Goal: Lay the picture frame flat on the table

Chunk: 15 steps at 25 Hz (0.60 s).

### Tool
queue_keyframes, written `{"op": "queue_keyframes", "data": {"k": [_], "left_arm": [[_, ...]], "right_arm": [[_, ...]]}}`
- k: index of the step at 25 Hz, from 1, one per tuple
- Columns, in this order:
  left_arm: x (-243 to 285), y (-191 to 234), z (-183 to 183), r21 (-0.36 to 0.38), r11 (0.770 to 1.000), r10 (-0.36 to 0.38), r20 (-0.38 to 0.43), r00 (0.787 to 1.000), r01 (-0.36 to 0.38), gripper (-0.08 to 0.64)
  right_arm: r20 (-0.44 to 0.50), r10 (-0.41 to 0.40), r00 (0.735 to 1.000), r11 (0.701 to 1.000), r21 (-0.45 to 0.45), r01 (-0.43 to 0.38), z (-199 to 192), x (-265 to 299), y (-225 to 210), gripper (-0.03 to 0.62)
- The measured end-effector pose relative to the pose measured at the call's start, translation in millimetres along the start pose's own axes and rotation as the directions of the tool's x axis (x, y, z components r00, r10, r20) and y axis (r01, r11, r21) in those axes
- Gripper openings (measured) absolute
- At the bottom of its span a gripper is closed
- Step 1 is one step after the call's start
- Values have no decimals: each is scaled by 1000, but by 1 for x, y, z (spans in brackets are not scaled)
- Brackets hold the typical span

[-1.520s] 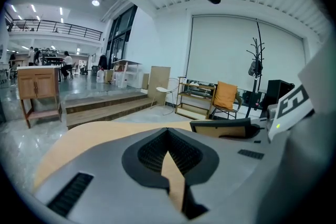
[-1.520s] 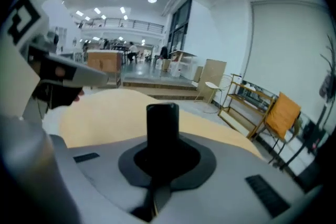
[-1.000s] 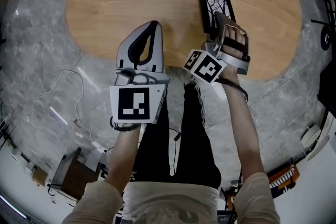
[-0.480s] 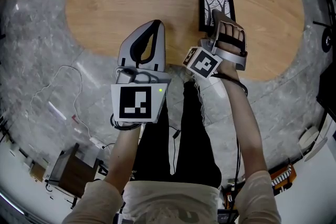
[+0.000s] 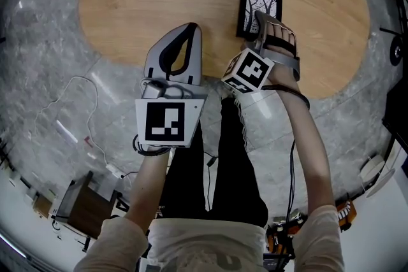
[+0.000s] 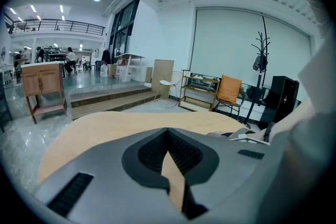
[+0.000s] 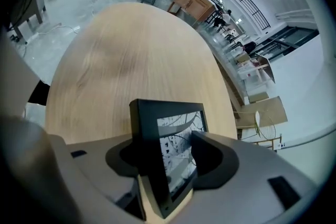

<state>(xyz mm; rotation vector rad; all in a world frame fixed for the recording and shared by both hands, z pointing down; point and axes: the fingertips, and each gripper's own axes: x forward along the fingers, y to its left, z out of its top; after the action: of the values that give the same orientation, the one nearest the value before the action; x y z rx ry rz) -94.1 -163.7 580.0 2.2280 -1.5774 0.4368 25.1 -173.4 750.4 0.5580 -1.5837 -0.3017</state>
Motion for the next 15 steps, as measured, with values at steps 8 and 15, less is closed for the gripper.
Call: {"op": "queue_keyframes", "data": {"k": [8,15], "left_arm": [[-2,3,-5,1,1000,5,-4,1000,-5,9],[-2,2,-5,-3,1000,11,-6,1000,-11,9]], "right_arm": [[29,183,983,983,-29,-183,1,-3,11,286],[15,303,953,951,-74,-302,0,-7,17,317]]}}
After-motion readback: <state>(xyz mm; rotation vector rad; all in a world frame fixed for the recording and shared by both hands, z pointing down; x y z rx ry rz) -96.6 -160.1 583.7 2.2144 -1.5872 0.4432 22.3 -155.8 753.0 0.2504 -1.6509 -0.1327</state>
